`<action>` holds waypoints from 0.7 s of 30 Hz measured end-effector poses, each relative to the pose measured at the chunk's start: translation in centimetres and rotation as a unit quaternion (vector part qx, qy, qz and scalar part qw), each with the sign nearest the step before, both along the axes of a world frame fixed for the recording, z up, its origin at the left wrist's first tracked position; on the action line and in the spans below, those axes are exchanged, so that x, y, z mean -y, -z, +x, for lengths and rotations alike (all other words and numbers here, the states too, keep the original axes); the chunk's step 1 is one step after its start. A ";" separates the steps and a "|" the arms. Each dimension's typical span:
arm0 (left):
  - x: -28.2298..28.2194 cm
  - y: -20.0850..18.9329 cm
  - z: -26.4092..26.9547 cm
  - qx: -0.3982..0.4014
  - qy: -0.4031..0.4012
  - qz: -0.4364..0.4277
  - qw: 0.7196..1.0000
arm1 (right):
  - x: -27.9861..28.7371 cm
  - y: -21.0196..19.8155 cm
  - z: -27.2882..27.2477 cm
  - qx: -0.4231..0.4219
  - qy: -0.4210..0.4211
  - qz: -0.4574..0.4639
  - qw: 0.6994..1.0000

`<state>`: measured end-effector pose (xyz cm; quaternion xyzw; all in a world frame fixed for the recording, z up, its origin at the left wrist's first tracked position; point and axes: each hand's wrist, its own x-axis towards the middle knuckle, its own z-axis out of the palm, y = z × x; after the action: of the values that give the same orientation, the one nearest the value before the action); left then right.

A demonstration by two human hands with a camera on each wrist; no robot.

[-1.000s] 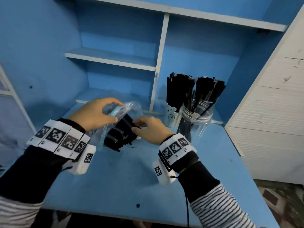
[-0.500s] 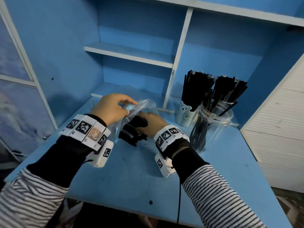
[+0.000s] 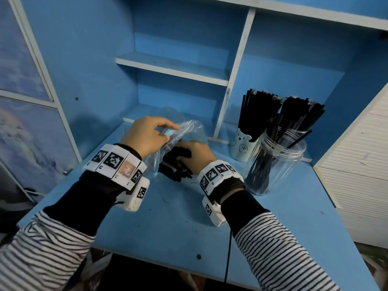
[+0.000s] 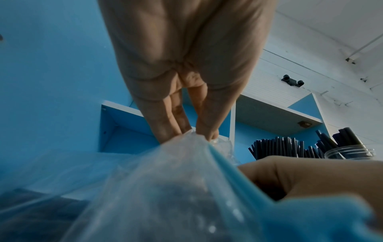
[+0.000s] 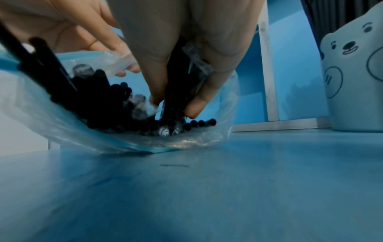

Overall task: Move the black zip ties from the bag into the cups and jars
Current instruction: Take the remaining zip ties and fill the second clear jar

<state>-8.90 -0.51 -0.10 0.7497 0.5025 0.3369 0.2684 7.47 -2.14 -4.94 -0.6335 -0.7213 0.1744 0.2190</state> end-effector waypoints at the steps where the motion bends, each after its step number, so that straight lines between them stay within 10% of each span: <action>1: 0.0 0.0 0.0 -0.002 0.000 -0.002 1.000 | 0.0 -0.1 0.1 -0.008 -0.003 0.007 1.000; 21: 0.2 -0.5 0.7 -0.013 -0.012 0.003 1.000 | 1.1 -0.9 1.3 -0.064 -0.009 0.080 0.995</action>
<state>-8.21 -0.72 0.37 0.7490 0.5137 0.3317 0.2551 8.75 -3.21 -4.00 -0.5952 -0.7231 0.1583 0.3127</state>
